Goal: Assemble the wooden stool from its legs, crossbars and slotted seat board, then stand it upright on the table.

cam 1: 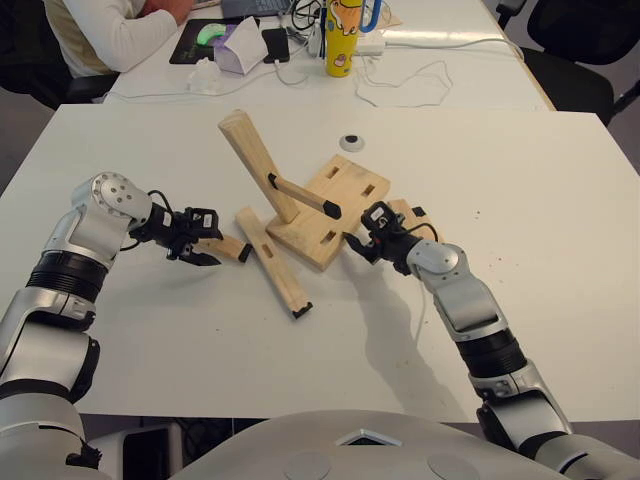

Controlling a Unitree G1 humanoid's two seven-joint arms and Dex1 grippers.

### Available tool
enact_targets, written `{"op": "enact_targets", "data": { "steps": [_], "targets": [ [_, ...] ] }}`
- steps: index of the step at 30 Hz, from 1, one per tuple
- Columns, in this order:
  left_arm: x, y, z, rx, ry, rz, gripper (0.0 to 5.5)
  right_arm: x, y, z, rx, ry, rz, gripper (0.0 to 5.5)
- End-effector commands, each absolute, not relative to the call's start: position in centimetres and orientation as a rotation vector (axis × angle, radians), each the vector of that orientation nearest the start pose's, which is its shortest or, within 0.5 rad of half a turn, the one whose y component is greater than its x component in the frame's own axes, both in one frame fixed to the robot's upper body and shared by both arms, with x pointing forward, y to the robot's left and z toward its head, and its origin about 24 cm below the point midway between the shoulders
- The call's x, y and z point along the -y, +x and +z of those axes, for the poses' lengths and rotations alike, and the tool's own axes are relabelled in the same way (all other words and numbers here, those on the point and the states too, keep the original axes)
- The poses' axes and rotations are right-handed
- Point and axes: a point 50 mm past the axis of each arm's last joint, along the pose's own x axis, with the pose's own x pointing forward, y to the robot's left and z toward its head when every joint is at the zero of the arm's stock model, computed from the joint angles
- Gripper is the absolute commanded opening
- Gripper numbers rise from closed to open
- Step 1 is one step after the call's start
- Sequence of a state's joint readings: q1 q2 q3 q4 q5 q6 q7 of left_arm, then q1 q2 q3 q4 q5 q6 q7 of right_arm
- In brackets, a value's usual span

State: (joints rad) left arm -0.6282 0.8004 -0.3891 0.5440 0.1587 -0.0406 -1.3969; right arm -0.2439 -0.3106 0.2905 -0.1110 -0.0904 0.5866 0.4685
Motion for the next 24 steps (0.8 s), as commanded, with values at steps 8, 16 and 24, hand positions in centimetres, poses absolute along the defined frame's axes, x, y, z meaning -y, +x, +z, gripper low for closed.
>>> {"op": "enact_targets", "data": {
  "steps": [8, 16, 24],
  "targets": [
    [-24.3, 31.6, 10.3, -0.711, 0.909, -1.257, 4.6, 12.0, 27.4, 5.4, -0.392, -0.415, 0.641, 3.3],
    [-24.0, 31.9, 9.6, -0.694, 0.923, -1.241, 5.38, 11.9, 27.5, 5.4, -0.392, -0.416, 0.64, 3.3],
    [-24.3, 32.1, 7.6, -0.72, 0.943, -1.199, 5.38, 11.6, 27.3, 5.2, -0.394, -0.41, 0.646, 3.3]
  ]
}}
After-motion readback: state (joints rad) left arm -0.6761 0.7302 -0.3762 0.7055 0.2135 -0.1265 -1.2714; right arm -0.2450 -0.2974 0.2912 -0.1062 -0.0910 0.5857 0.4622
